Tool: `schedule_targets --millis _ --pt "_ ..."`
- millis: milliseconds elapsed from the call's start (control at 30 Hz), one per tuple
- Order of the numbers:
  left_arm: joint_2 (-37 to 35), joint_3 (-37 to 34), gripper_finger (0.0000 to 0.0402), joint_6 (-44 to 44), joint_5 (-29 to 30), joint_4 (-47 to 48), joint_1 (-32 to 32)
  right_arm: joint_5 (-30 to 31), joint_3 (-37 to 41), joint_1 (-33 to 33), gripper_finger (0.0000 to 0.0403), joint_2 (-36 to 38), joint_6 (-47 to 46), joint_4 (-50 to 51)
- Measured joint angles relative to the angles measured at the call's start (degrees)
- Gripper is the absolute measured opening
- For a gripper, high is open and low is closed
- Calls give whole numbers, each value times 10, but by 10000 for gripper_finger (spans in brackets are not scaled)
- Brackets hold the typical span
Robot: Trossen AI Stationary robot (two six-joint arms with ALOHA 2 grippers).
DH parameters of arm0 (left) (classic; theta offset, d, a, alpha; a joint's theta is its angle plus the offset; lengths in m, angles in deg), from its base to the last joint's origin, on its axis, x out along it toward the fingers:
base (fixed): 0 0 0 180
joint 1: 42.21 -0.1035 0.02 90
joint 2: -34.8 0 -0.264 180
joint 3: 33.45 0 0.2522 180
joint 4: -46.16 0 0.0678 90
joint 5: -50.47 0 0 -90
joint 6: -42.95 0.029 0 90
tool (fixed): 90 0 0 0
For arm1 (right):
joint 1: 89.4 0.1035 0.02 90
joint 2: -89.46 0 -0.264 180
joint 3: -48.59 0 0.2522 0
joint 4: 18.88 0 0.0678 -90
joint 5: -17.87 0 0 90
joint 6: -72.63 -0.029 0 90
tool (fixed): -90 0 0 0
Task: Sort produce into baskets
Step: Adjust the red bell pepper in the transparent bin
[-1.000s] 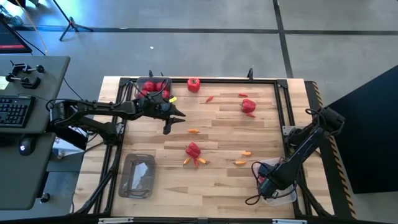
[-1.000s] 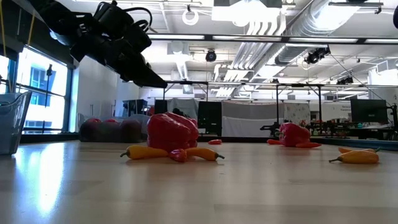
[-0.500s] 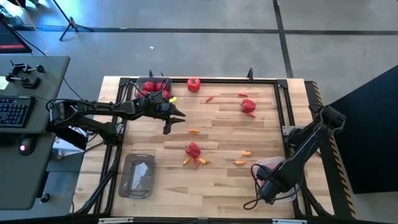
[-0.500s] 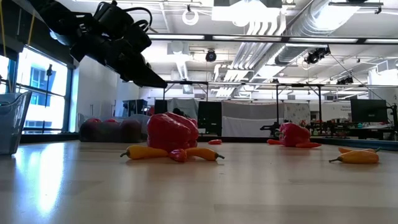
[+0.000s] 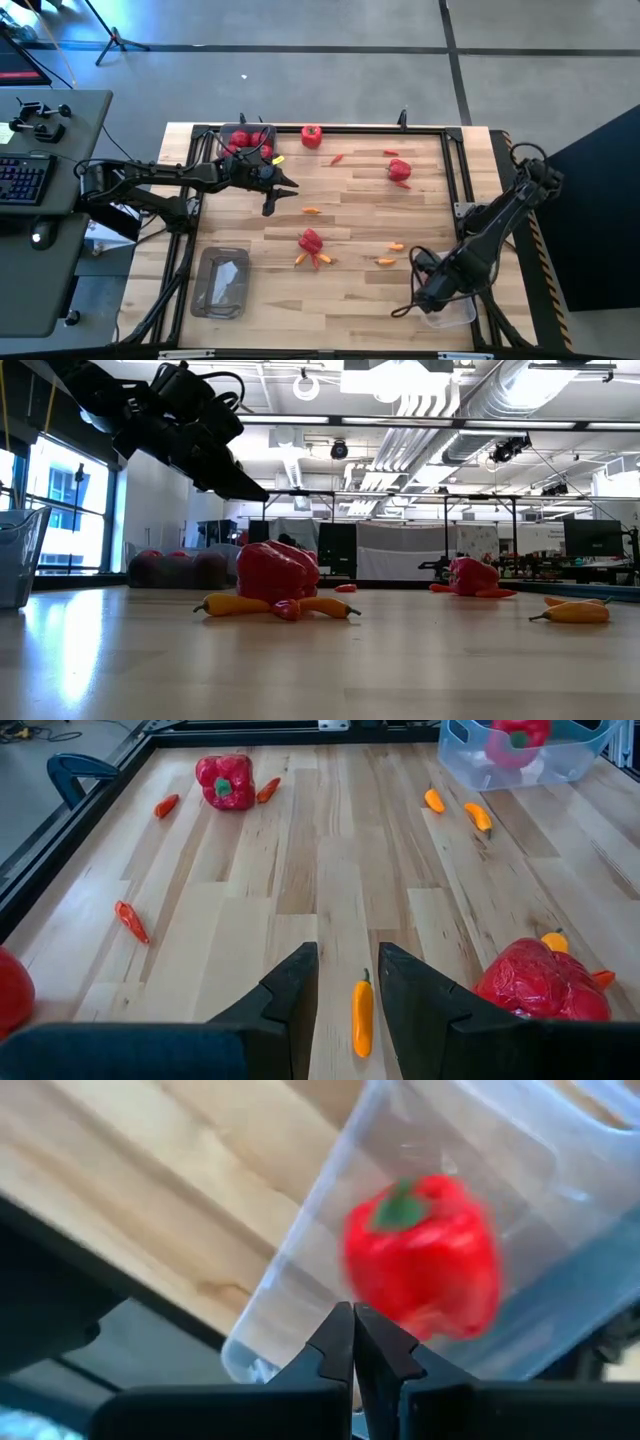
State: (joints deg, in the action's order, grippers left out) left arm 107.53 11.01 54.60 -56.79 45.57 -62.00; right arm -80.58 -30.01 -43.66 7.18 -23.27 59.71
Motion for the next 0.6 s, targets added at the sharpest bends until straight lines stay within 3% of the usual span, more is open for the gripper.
schedule_targets --millis 133,267,600 --pt "0 0 93 0 0 0 0 -1 0 -3 3 -13 30 -16" --pt "0 0 93 0 0 0 0 -17 0 -21 31 -33 49 4" --pt "0 0 93 -5 0 5 0 -76 0 -71 184 -40 -55 43"
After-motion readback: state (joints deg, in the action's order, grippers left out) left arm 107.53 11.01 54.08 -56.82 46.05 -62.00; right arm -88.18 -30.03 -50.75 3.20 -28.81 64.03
